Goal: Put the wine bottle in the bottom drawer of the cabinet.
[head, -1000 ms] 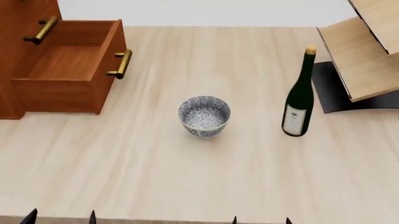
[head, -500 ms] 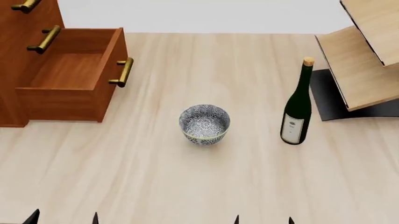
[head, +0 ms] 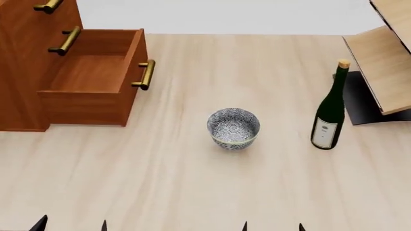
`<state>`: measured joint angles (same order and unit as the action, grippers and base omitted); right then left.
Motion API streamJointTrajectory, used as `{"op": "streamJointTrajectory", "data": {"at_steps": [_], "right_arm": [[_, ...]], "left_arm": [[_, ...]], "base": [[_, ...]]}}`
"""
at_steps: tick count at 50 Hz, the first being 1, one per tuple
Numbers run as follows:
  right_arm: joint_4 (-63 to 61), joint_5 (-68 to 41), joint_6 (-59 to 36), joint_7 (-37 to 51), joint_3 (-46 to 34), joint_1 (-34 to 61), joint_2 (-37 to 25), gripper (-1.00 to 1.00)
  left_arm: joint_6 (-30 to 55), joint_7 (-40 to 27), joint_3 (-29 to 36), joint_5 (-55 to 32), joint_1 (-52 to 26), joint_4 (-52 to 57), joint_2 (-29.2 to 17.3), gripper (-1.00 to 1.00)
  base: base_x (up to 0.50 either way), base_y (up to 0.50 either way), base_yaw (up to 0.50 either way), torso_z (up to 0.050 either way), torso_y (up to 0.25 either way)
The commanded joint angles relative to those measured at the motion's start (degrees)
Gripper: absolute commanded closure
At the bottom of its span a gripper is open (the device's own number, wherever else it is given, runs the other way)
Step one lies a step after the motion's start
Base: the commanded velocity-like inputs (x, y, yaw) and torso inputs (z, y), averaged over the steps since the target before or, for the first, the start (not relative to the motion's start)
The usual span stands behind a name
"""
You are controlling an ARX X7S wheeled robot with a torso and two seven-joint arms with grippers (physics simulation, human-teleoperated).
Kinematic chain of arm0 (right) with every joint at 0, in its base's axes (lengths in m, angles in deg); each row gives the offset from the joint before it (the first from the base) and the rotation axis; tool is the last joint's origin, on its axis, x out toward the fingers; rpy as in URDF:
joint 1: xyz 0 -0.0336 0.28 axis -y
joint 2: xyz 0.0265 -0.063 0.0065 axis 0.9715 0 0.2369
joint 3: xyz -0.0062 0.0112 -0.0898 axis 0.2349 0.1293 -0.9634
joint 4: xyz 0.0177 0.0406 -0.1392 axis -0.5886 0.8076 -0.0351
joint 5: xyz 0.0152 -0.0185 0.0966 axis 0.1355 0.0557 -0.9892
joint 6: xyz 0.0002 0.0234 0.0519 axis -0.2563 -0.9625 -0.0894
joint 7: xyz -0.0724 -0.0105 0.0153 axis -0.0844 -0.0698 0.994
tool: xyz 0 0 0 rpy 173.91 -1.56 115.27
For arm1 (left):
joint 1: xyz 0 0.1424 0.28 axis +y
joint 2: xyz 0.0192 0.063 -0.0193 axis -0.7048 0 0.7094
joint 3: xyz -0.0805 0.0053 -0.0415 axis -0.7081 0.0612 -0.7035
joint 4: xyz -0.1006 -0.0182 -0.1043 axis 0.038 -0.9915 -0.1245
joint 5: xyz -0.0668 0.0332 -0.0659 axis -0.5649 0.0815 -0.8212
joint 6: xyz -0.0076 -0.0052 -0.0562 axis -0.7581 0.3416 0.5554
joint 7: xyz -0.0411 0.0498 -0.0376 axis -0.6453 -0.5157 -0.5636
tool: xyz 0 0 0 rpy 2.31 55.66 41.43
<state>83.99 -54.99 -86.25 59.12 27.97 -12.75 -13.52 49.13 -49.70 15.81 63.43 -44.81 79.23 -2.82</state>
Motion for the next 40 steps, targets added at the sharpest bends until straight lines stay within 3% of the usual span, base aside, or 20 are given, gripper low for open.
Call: {"op": "streamJointTrajectory", "data": {"at_steps": [1,17,28,34,40], "right_arm": [[0.1,-0.5,0.2,0.5,-1.0,0.1,-0.6,-1.00],[-0.5,-1.2,0.4,1.4,-1.8,-0.1,-1.3,-1.00],[-0.9,-4.1,-0.2,0.8,-1.6,-0.2,-1.5,-1.00],[-5.4,-4.7,-6.8,2.2,-1.2,0.6,-2.6,-1.00],[-15.1,-6.2,-17.0,3.1,-0.9,1.9,-4.8,-1.00]], "left_arm": [[-0.2,-0.5,0.7,-0.8,-0.2,-0.4,-0.6,-1.00],[0.2,-2.1,2.0,0.0,0.0,0.7,-1.3,-1.00],[0.5,-2.0,2.2,-1.6,-0.3,0.2,-1.6,-1.00],[5.6,-2.0,2.7,-2.4,-1.1,4.5,-1.9,-1.00],[17.7,-1.8,2.3,-4.4,-2.8,13.5,-2.6,-1.00]], "base": [[0.00,0.39,0.00,0.000,0.000],[0.00,0.39,0.00,0.000,0.000],[0.00,0.04,0.00,0.000,0.000],[0.00,0.00,0.00,0.000,0.000],[0.00,0.00,0.00,0.000,0.000]]}}
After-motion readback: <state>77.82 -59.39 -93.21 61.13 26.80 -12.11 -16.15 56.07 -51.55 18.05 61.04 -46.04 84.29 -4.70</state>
